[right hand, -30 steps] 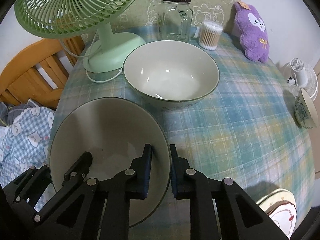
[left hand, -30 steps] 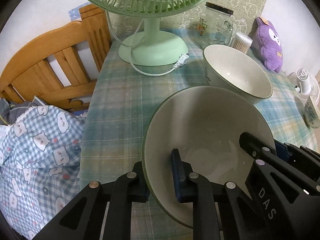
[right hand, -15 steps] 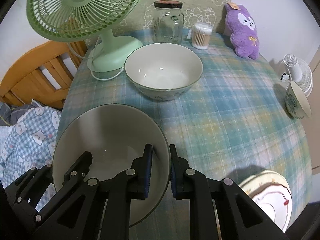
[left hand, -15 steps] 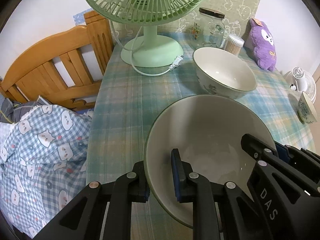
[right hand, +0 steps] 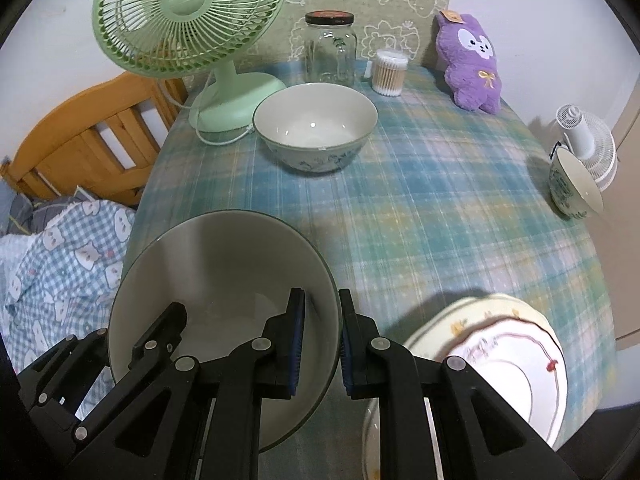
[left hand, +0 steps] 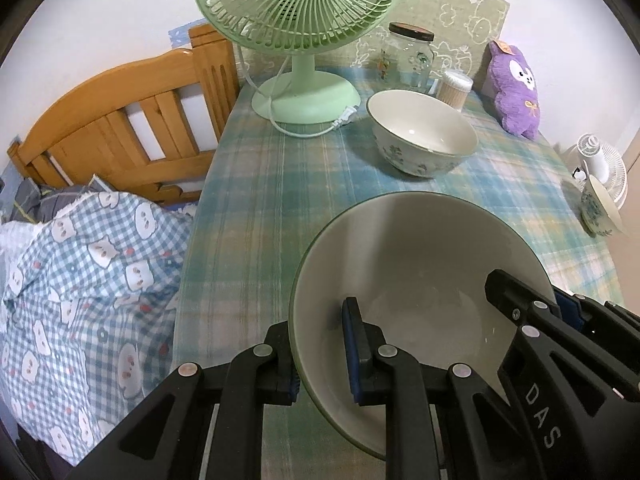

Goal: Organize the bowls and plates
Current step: 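Carry the white bowl toward the plate stack and lower it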

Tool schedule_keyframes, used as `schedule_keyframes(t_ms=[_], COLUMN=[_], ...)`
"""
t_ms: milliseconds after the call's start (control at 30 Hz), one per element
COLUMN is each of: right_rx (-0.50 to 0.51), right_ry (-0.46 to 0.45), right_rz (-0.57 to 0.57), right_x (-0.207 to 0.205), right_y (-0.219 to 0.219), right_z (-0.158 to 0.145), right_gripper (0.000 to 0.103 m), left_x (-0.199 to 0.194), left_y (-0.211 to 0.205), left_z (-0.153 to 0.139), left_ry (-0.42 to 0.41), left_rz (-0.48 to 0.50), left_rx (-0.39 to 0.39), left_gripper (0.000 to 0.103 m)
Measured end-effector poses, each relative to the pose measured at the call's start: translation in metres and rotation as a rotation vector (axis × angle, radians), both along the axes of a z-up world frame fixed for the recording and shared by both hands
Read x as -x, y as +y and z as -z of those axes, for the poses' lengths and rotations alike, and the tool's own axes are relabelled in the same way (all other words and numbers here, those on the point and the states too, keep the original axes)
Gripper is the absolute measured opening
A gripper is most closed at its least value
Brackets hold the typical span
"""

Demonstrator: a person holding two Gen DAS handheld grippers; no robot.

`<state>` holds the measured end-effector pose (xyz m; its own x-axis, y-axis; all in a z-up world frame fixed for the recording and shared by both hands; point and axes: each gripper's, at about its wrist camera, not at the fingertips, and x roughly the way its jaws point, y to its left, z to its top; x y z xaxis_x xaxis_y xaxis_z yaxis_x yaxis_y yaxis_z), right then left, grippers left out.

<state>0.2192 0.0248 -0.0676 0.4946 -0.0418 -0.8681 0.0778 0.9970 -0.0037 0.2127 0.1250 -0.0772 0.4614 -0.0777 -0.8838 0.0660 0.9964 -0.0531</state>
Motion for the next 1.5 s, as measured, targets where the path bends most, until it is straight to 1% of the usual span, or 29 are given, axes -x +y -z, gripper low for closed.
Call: schedule_keyframes(t_ms=[133, 267, 433, 633, 900, 1200, 1233, 1267, 1300, 1367, 1500], right_rx=[-0.001, 0.007, -0.004, 0.008, 0.002, 0.024, 0.024, 0.024, 0.022, 0.009, -0.007], right_ry=[0.007, 0.012, 0.031, 0.048, 0.09, 0.095, 0.1, 0.104, 0.108, 0.119, 0.142], right_rz=[-0.006, -0.003, 0.01, 0.012, 0.026, 0.005, 0.002, -0.001, -0.004, -0.006, -0.011], right_x=[0.016, 0.035, 0.051, 0.067, 0.079, 0.084, 0.084, 0.084, 0.085, 0.085, 0.082], right_y=[-0.004, -0.005, -0.011, -0.016, -0.023, -0.018, -0.017, -0.018, -0.018, -0.019, -0.021], right_z=[0.001, 0.002, 0.007, 0.014, 0.03, 0.036, 0.036, 0.035, 0.035, 0.035, 0.035], right_gripper=[0.019, 0.019, 0.019, 0.019, 0.019, 0.019, 0.019, 0.019, 0.019, 0.019, 0.02], left_x=[0.016, 0.034, 0.048, 0.064, 0.079, 0.087, 0.087, 0.088, 0.088, 0.088, 0.087], left_y=[-0.004, -0.007, -0.011, -0.016, -0.023, -0.023, -0.022, -0.022, -0.021, -0.022, -0.024], left_z=[0.0, 0.0, 0.002, 0.007, 0.019, 0.026, 0.026, 0.027, 0.027, 0.027, 0.025], left_ry=[0.012, 0.005, 0.016, 0.038, 0.09, 0.1, 0.105, 0.111, 0.113, 0.12, 0.128], left_rz=[-0.01, -0.014, 0.003, 0.018, 0.021, 0.019, 0.019, 0.019, 0.019, 0.027, 0.042], left_rx=[0.012, 0.007, 0.006, 0.017, 0.022, 0.019, 0.024, 0.032, 0.034, 0.04, 0.03], left_gripper=[0.015, 0.015, 0.015, 0.015, 0.015, 0.015, 0.017, 0.022, 0.023, 0.03, 0.033])
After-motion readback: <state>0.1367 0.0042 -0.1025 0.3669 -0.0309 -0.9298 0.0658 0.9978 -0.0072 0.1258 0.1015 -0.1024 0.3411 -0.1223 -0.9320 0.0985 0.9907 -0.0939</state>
